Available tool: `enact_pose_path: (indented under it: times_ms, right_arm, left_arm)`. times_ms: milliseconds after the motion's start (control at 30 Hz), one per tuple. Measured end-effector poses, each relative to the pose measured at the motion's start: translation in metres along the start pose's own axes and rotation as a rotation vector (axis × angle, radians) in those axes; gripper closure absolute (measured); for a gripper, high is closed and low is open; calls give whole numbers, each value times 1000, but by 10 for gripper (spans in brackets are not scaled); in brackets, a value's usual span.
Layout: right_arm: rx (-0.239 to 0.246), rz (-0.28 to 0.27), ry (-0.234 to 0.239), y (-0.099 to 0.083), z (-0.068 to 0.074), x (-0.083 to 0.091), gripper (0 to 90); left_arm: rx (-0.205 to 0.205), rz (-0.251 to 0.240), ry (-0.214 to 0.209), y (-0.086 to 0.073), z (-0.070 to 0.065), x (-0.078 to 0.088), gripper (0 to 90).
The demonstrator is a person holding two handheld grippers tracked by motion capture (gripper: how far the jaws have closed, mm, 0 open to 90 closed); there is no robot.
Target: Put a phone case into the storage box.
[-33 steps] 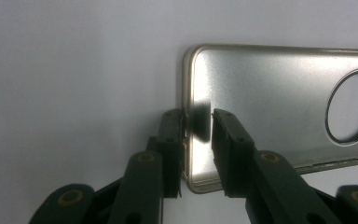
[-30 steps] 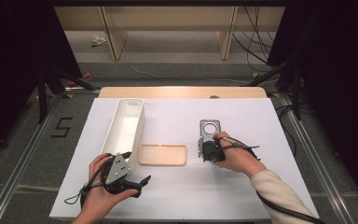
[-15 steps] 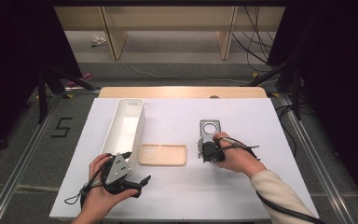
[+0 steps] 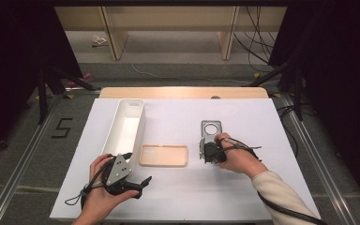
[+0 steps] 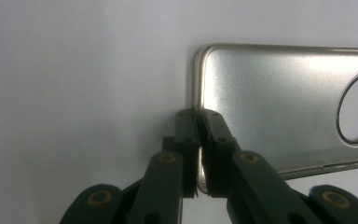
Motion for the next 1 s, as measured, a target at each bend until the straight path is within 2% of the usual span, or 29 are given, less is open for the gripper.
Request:
enact_pose_path:
  times_ms: [500, 1000]
  right_arm:
    - [-22, -27, -7, -2, 0, 2, 880]
    - [-53, -108, -18, -3, -3, 14, 893]
  left_arm:
    - [-2, -1, -1, 0, 0, 0, 10]
    - [-3, -3, 0, 0, 0, 0, 13]
Point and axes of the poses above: each handheld gripper's, and its own axes: x roughly backward along the jaws, y roughly out of its top, z roughly to its left, the point moved 6 cm from there along -x, roughly forward along the jaws, and after that the axes turned 5 degrees about -x, right-handed, at the moved point
